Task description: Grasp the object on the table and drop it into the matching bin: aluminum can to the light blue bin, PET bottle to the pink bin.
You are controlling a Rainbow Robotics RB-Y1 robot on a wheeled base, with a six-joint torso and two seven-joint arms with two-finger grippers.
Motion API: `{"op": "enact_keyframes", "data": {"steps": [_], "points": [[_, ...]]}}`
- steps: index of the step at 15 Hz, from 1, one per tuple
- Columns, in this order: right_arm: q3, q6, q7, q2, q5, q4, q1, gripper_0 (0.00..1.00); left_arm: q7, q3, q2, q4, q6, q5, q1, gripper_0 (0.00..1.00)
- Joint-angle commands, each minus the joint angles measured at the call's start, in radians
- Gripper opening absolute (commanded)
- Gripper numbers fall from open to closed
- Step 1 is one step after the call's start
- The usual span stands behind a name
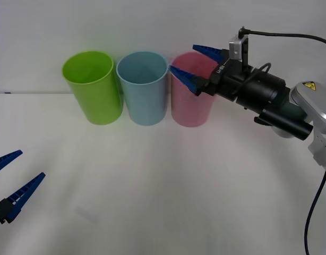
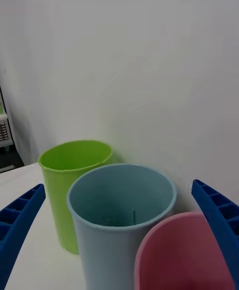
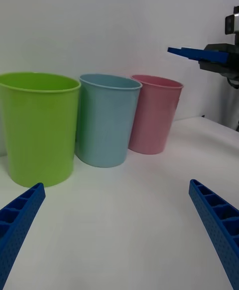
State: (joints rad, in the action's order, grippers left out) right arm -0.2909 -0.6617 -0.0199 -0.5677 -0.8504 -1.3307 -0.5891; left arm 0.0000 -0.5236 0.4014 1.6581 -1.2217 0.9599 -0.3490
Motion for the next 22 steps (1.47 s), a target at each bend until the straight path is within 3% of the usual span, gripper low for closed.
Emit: {"op": "enact_keyframes", "data": {"steps": [1, 10, 16, 22], "points": [[0.036, 0.001, -0.008, -0.034, 0.001, -0.087, 0.089, 1.00, 0.000, 0.000, 0.000, 0.000, 0.000, 0.000, 0.000, 1.00], [0.199, -0.003, -0.081, -0.046, -0.035, -0.300, 0.433, 1.00, 0.000, 0.000, 0.000, 0.000, 0.000, 0.000, 0.000, 1.00], [0.265, -0.022, -0.230, -0.035, -0.038, -0.314, 0.603, 1.00, 0.000, 0.000, 0.000, 0.000, 0.000, 0.000, 0.000, 1.00], [0.408, -0.121, -0.258, 0.048, -0.087, -0.312, 0.753, 1.00, 0.000, 0.000, 0.000, 0.000, 0.000, 0.000, 0.000, 1.00]]}}
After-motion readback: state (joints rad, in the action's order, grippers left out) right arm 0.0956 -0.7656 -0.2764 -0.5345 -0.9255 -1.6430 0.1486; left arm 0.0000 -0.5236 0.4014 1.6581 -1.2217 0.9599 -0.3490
